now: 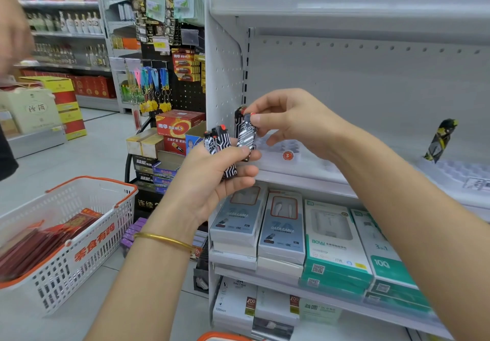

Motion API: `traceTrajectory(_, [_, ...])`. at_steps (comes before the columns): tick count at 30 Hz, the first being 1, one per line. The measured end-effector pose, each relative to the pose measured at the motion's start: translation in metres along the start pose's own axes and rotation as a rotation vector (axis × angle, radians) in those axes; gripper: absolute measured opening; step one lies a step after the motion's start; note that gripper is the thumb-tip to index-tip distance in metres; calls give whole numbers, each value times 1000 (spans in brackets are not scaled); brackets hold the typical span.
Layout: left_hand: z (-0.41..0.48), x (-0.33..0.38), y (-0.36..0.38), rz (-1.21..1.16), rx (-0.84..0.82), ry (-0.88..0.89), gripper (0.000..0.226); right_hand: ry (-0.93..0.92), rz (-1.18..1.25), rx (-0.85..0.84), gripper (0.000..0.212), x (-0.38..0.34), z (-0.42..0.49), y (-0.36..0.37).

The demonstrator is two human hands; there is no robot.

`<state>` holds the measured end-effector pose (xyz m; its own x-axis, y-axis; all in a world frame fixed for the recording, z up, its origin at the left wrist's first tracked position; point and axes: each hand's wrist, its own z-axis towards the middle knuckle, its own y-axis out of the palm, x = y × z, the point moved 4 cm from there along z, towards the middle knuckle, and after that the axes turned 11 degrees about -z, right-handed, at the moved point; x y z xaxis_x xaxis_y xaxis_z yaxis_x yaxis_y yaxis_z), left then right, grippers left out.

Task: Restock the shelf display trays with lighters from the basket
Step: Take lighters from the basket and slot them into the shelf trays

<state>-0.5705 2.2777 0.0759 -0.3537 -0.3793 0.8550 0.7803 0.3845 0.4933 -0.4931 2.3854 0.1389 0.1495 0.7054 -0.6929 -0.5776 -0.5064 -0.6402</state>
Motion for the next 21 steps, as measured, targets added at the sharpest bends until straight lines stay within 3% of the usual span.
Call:
traceTrajectory(11, [0, 0, -1, 28, 14, 56, 8, 1, 93, -30, 23, 3, -4, 1])
traceTrajectory(17, [4, 1, -8, 82, 60, 71, 5, 67, 95, 311, 22, 18, 11, -20])
traceTrajectory(21, [7, -1, -10, 88, 75, 66, 16, 29, 8, 326, 25, 17, 22, -9])
